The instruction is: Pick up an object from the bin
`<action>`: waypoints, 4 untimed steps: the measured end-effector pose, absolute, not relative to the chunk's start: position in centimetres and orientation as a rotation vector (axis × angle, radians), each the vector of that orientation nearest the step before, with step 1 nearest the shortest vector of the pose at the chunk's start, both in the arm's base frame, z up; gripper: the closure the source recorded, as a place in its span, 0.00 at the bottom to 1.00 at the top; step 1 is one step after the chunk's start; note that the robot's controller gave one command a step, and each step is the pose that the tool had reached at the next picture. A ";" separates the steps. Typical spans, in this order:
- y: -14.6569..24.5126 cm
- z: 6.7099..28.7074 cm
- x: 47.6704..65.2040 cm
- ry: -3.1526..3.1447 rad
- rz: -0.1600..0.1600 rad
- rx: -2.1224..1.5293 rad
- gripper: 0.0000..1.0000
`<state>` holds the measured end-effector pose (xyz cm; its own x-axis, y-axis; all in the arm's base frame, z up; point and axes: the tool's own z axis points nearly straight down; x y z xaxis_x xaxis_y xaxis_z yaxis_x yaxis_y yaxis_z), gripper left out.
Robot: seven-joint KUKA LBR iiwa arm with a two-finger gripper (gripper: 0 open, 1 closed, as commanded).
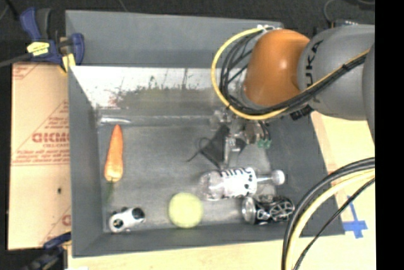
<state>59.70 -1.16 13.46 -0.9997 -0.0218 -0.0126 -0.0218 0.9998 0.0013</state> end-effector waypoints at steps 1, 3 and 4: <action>-3.8 11.3 61.5 3.058 0.003 0.686 1.00; -4.3 10.0 60.8 3.095 0.003 0.455 1.00; -4.5 8.7 60.0 3.133 -0.002 0.128 1.00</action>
Offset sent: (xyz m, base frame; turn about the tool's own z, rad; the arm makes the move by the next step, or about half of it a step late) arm 0.0000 0.0000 0.0000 0.0000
